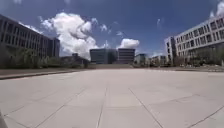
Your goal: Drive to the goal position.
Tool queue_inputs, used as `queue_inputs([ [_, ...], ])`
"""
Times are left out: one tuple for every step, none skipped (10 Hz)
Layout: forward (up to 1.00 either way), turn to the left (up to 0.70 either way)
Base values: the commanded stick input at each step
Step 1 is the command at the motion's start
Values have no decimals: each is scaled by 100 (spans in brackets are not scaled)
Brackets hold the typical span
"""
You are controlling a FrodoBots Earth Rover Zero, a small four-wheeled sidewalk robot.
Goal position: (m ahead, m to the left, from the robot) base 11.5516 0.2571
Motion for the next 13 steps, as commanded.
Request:
queue_inputs([
  [70,0],
  [70,0],
  [70,0],
  [70,0],
  [70,0],
  [70,0],
  [70,0],
  [70,0],
  [70,0],
  [70,0],
  [70,0],
  [70,0],
  [70,0],
])
